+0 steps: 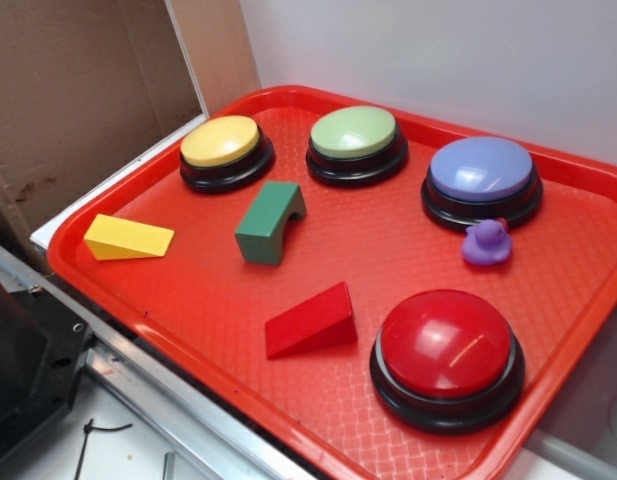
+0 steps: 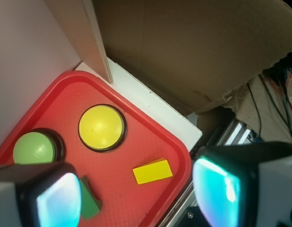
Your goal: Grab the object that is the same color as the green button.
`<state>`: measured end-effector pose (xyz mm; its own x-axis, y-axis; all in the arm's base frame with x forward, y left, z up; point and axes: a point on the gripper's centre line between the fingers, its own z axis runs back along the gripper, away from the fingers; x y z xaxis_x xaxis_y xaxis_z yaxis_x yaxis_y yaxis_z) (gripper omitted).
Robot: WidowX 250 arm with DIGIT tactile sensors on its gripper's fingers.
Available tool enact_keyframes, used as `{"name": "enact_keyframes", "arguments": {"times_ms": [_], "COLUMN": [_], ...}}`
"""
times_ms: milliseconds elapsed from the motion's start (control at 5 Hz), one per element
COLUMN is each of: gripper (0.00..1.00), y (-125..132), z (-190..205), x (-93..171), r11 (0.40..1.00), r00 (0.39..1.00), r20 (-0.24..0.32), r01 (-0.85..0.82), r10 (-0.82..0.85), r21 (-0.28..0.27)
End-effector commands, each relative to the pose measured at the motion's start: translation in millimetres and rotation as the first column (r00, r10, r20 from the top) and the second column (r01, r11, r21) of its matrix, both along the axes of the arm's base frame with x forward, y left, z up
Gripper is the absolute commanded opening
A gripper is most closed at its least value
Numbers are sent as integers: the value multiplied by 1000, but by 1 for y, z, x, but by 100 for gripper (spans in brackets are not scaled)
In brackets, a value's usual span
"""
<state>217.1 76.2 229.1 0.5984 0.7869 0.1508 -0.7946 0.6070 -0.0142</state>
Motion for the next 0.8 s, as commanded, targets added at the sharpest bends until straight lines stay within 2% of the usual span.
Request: {"name": "enact_keyframes", "arguments": {"times_ms": [0,200,400,600], "gripper": [100,100,100,100], "y": [-29,-74,-87,-73], "z": [-26,-61,-114,-161], "x": [27,50,36,5], "r11": [972,889,839,834], "r00": [972,892,832,796], "r20": [7,13,-125,-249], "r01": [234,451,520,519], "r10": [-234,-452,-540,-552], "r21": [-37,-83,-163,-189]}}
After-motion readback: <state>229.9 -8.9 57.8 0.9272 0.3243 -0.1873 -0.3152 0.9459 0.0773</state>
